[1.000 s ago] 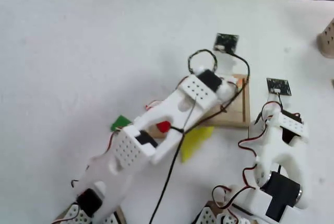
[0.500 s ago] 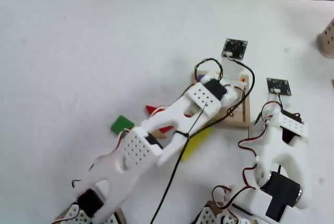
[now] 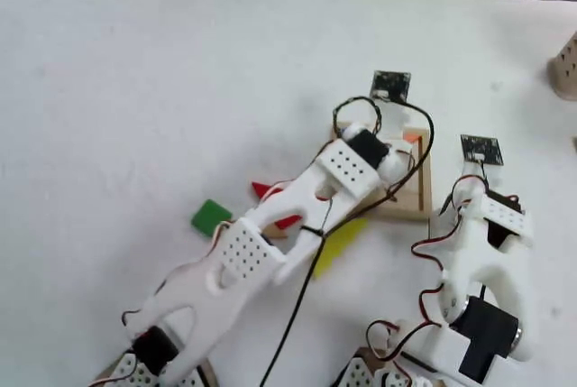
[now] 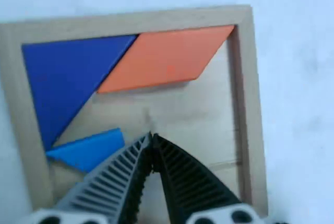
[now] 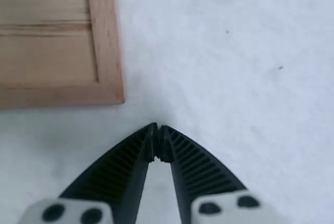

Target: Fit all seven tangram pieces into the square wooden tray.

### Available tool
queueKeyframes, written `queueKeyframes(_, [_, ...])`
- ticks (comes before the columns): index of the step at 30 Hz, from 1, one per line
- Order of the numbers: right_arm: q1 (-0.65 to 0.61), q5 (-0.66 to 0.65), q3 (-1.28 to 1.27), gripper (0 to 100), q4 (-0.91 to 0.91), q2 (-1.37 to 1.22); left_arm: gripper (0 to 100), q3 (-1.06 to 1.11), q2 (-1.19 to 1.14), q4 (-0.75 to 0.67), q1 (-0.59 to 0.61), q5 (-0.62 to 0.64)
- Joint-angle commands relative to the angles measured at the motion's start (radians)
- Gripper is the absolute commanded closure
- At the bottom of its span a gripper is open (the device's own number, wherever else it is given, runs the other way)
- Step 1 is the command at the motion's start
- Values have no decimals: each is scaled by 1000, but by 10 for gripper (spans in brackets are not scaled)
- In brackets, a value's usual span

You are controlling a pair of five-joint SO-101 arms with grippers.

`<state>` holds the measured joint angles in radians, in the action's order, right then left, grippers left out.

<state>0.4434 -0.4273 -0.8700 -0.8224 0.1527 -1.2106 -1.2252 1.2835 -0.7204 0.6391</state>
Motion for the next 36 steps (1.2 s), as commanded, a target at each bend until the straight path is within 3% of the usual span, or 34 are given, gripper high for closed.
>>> queueKeyframes(1, [-7, -11, 29, 981, -1, -1, 979, -133, 4, 167, 5, 41])
queueKeyframes(7, [-7, -11, 29, 981, -1, -1, 978, -282, 2, 379, -35, 41])
queueKeyframes(11, [-7, -11, 29, 981, -1, -1, 978, -318, 2, 414, -27, 41])
queueKeyframes(14, [-7, -11, 29, 981, -1, -1, 978, -336, 1, 339, -27, 41])
queueKeyframes(19, [-8, -11, 29, 981, -1, -1, 978, -264, -22, 63, -13, 41])
queueKeyframes(22, [-8, -11, 29, 981, -1, -1, 979, -238, -59, -32, 22, 51])
queueKeyframes(29, [-7, -11, 29, 981, -1, -1, 979, -230, -79, -35, 41, 52])
queueKeyframes(36, [-7, -11, 29, 981, -1, -1, 979, -230, -81, 55, 53, 54])
